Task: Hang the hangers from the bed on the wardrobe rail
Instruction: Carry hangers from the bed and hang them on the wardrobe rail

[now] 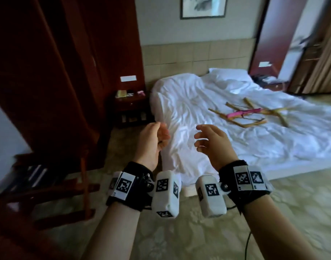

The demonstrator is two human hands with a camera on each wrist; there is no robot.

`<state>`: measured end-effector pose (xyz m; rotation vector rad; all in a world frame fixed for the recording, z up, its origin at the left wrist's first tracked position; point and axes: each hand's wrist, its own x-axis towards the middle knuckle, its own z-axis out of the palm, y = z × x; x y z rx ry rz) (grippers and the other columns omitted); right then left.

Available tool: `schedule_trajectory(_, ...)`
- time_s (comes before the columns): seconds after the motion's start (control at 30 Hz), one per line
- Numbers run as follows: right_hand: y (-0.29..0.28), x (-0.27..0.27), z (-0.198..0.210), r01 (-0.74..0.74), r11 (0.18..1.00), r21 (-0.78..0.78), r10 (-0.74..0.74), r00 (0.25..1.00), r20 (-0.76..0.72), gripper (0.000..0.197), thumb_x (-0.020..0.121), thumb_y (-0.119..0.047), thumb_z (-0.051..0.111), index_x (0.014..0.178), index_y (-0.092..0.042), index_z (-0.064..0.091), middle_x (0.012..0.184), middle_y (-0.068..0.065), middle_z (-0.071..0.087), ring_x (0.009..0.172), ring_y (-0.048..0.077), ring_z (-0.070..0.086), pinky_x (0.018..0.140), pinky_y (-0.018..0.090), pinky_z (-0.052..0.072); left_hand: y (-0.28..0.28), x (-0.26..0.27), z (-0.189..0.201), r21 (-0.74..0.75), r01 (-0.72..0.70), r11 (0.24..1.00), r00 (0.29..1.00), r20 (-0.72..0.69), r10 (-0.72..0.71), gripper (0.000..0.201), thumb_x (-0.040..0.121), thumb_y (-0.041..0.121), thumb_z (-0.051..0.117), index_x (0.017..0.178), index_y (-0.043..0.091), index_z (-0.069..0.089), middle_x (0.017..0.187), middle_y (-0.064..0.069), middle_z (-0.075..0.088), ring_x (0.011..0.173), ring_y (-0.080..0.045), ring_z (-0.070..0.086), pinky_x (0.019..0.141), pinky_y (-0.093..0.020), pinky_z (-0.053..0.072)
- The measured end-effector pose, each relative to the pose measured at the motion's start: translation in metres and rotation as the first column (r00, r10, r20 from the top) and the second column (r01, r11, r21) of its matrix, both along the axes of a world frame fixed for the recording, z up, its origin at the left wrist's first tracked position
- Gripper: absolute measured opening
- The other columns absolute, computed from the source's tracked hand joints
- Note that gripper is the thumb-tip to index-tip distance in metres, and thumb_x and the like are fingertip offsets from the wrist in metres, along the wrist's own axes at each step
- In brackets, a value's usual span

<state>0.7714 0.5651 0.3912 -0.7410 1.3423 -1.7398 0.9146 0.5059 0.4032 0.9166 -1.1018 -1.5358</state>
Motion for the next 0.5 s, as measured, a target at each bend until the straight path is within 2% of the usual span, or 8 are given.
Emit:
schedule_trajectory(0.17, -0.018, -0.075, -0.006, 0.182, 0.983, 0.03, -0.181, 0.983, -0.031, 0.011, 0.093, -0.014, 0.053, 0.094, -0.009, 0.062, 0.072, 0.006, 0.058, 0.054, 0.019, 0.054, 0.052, 0.024, 0.04, -0.053, -0.093, -0.011, 0.039, 0.187, 0.982, 0.982, -0.016, -0.187, 0.024, 0.097, 0.019, 0.043, 0.079, 0.016, 0.058, 0.068, 0.002, 0.06, 0.056, -0.008, 0.058, 0.058, -0.023, 0.041)
schedule_trajectory(0.37, -0.018, -0.177, -0.031, 0.357, 0.927, 0.113, -0.337, 0.927, -0.165, 0.016, 0.096, -0.018, 0.052, 0.105, -0.008, 0.061, 0.084, 0.007, 0.063, 0.064, 0.019, 0.06, 0.06, 0.027, 0.044, -0.089, -0.201, -0.03, 0.053, 0.393, 0.918, 0.917, 0.048, -0.395, 0.022, 0.095, 0.017, 0.047, 0.079, 0.017, 0.062, 0.072, 0.003, 0.063, 0.064, -0.011, 0.06, 0.062, -0.023, 0.043)
schedule_trajectory(0.5, -0.024, -0.258, -0.055, 0.437, 0.889, 0.133, -0.42, 0.897, -0.138, 0.019, 0.096, -0.018, 0.051, 0.11, -0.009, 0.061, 0.09, 0.007, 0.065, 0.073, 0.021, 0.063, 0.066, 0.028, 0.047, -0.115, -0.284, -0.049, 0.066, 0.472, 0.879, 0.875, 0.081, -0.476, 0.022, 0.096, 0.018, 0.046, 0.082, 0.016, 0.062, 0.077, 0.001, 0.064, 0.07, -0.013, 0.061, 0.067, -0.025, 0.043)
